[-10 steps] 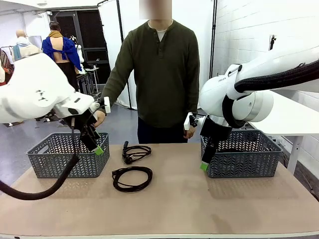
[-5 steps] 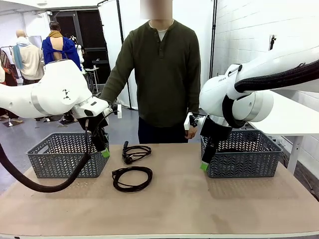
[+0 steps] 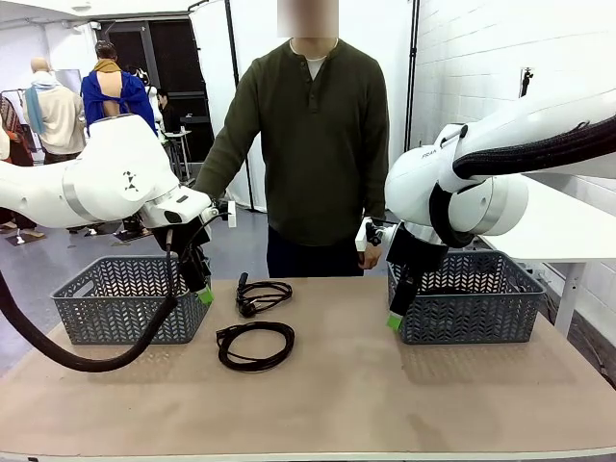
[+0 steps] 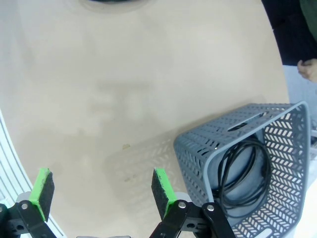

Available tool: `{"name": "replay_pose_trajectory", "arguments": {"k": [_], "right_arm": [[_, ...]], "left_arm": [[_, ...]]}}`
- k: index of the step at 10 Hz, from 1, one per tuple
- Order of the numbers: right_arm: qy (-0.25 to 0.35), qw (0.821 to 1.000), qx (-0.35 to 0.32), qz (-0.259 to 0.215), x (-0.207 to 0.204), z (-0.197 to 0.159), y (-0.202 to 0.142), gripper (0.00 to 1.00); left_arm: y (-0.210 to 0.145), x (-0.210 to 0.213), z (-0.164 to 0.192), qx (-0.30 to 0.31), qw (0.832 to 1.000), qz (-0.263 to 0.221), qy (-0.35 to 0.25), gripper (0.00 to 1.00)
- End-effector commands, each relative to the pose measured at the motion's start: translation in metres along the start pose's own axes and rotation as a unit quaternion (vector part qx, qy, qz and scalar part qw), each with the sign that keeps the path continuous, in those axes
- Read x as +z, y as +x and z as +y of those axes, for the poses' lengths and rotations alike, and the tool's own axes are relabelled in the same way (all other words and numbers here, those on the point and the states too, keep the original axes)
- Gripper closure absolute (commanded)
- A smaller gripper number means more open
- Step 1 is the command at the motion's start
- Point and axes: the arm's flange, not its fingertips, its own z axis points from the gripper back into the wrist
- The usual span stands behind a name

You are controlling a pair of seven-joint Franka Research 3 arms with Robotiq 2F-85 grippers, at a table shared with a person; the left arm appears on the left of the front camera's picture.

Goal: Organize the cables according to human instructions.
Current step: Pick up a bundle of cables and place it in the basket indicated by the human.

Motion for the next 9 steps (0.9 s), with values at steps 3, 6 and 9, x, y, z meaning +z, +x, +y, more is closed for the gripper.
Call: {"name": "replay_pose_trajectory", "arguments": {"k": [3,6,9], "right_arm": [[0.003,1.0,0.003,0.002,0.0,0.0,0.0,0.0],[0.003,1.0,0.003,0.002,0.0,0.0,0.0,0.0],[0.003,1.0,0.003,0.002,0.0,0.0,0.0,0.0]], "left_arm": [[-0.003,0.0,0.001,-0.001,1.0,0.003,0.002,0.0],[0.008,-0.009,0.002,-0.008,1.0,0.021,0.003,0.0],[0.042,-0.043,0.018,-0.055,0.997,0.044,-0.033,0.0]]}}
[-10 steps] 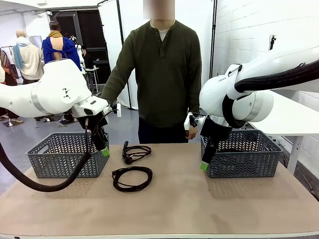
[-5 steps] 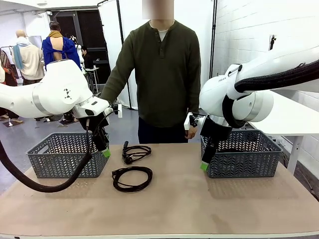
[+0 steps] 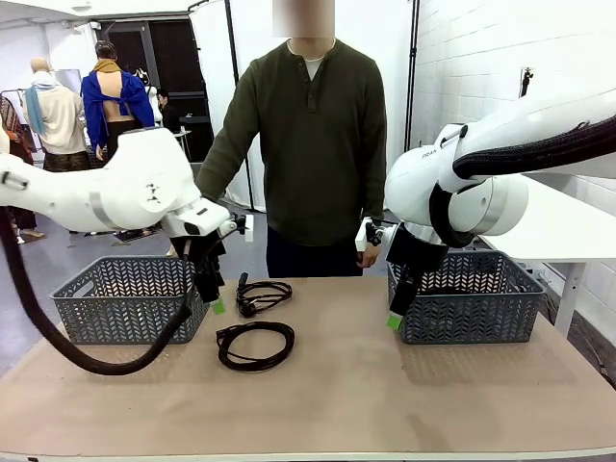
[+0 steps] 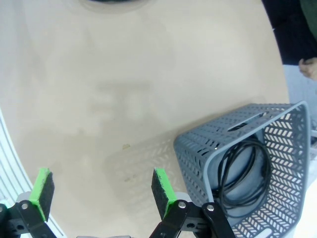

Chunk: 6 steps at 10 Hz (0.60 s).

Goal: Organize the cables according to human instructions.
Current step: Pick up a bundle of cables and place it in the basket indicated by the human.

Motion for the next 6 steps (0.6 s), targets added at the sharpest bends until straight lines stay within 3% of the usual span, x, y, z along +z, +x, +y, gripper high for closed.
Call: {"name": "replay_pose_trajectory", "arguments": {"k": [1,6], "right_arm": [[0.003,1.0,0.003,0.002,0.0,0.0,-0.001,0.0],[0.003,1.0,0.003,0.002,0.0,0.0,-0.001,0.0]], "left_arm": [[0.022,-0.012,0.026,-0.026,0.999,0.021,-0.02,0.0],[0.052,-0.035,0.065,-0.062,0.995,0.065,-0.051,0.0]]}}
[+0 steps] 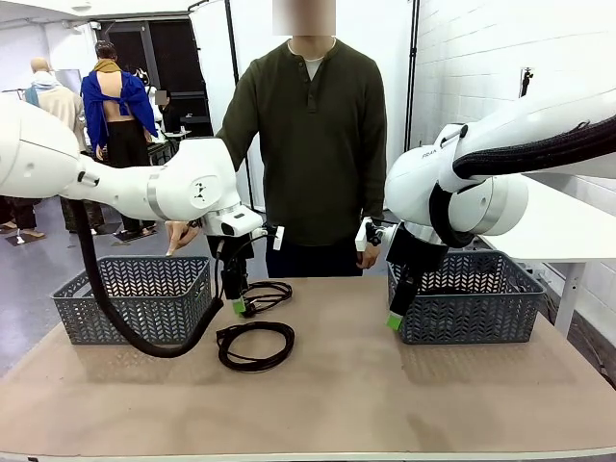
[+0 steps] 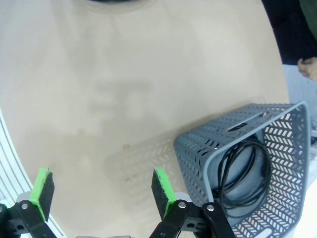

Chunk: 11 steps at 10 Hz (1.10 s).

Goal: Organize the cables according to human instructions.
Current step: Pick up a bundle of cables and place it in the basket indicated by the human.

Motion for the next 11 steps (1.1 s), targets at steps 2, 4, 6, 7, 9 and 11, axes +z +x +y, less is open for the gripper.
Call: {"name": "replay_pose_trajectory", "arguments": {"k": [2,4,6,7,9,11], "right_arm": [[0.003,1.0,0.003,0.002,0.0,0.0,-0.001,0.0],[0.003,1.0,0.003,0.002,0.0,0.0,-0.001,0.0],[0.003,1.0,0.003,0.002,0.0,0.0,-0.001,0.0],[0.003,1.0,0.003,0.002,0.0,0.0,-0.001,0.0],[0.003,1.0,0.003,0.002,0.0,0.0,-0.001,0.0],[0.003,1.0,0.003,0.002,0.0,0.0,-0.001,0.0]], "left_arm": [[0.01,-0.01,0.023,-0.004,1.0,0.022,-0.009,0.0],[0.011,-0.02,0.027,0.002,1.0,0.022,-0.008,0.0],[0.01,-0.033,0.027,0.01,1.0,0.025,-0.007,0.0],[0.01,-0.039,0.027,0.013,1.0,0.026,-0.011,0.0],[0.009,-0.047,0.028,0.014,0.999,0.023,-0.019,0.0],[0.008,-0.043,0.025,0.006,0.999,0.021,-0.023,0.0]]}}
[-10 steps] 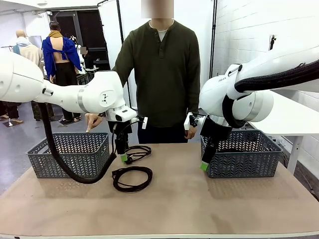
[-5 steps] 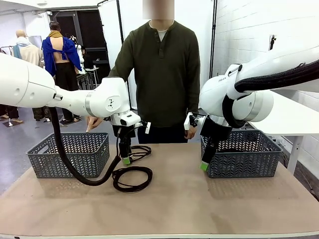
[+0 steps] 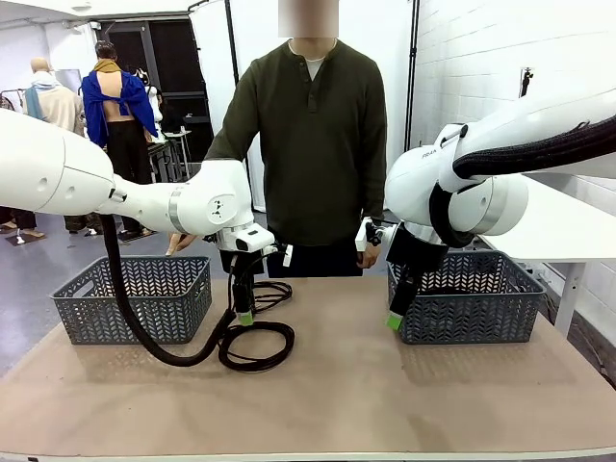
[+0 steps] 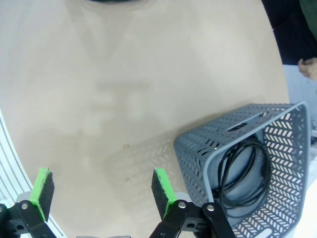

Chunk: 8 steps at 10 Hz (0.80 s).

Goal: Organize the cables according to human instructions.
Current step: Pick up a bundle of cables and place it in the basket indicated by the human.

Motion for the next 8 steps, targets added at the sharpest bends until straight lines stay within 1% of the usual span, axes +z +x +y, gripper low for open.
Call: {"name": "replay_pose_trajectory", "arguments": {"k": [1,5,6,8], "right_arm": [[0.003,1.0,0.003,0.002,0.0,0.0,-0.001,0.0],[0.003,1.0,0.003,0.002,0.0,0.0,-0.001,0.0],[0.003,1.0,0.003,0.002,0.0,0.0,-0.001,0.0],[0.003,1.0,0.003,0.002,0.0,0.0,-0.001,0.0]], "left_arm": [[-0.002,0.005,0.001,-0.001,1.0,0.001,0.005,0.0],[0.001,0.002,0.0,-0.001,1.0,-0.002,0.0,0.0],[0.0,-0.002,0.004,0.004,1.0,0.0,-0.001,0.0],[0.004,-0.008,0.01,-0.006,1.0,-0.001,-0.002,0.0]]}}
